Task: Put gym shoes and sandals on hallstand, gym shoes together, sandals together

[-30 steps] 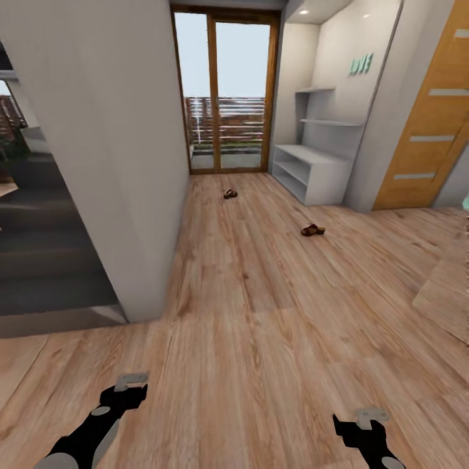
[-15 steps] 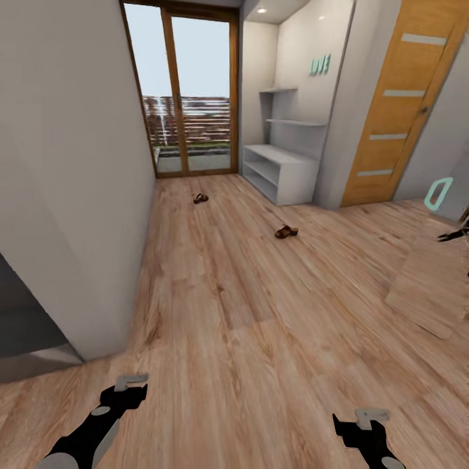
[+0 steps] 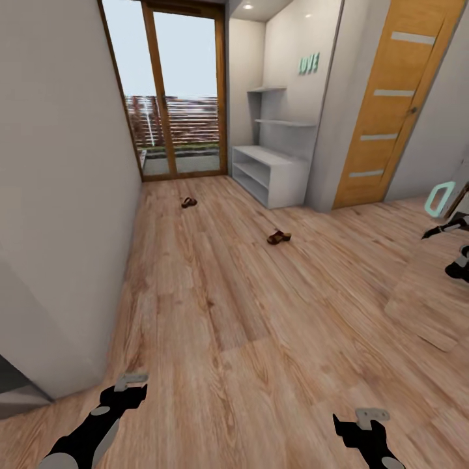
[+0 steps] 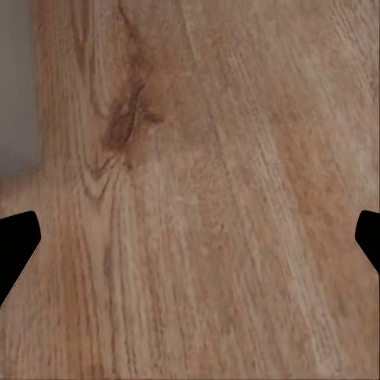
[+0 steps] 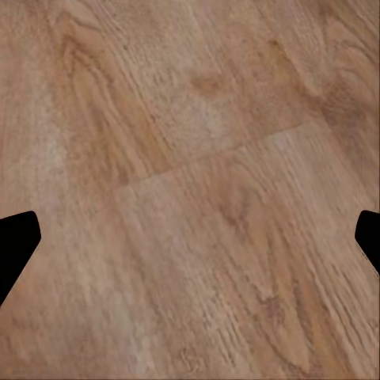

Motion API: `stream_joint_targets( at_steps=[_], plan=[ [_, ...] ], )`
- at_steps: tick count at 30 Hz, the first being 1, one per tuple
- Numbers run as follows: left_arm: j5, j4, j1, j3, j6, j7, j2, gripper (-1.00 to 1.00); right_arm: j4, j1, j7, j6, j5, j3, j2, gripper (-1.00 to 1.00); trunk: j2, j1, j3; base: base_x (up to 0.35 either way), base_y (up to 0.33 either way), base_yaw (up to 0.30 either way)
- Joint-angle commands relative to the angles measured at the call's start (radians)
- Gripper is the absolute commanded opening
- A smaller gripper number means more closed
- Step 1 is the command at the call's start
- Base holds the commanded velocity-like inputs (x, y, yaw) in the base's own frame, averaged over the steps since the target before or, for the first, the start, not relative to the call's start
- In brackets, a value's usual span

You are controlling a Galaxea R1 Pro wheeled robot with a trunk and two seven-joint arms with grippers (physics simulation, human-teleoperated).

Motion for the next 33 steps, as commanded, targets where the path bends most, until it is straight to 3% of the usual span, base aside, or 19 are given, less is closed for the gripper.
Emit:
stream_joint_targets(
  at_steps=[1,33],
  plan=[
    [0.000,0.001,0.000,0.002,-0.003,0.001,0.000,1.00,0.001,-0.001,0.000,-0.003,-0.001,-0.001,0.000,1.00,0.000,0.000,-0.001,0.340,0.000,-0.005],
    [0.000,0.001,0.000,0.001,-0.005,0.001,-0.001,1.00,0.001,-0.001,0.004,-0.003,-0.001,-0.001,-0.001,1.00,0.000,0.000,-0.001,0.340,0.000,-0.001]
  ],
)
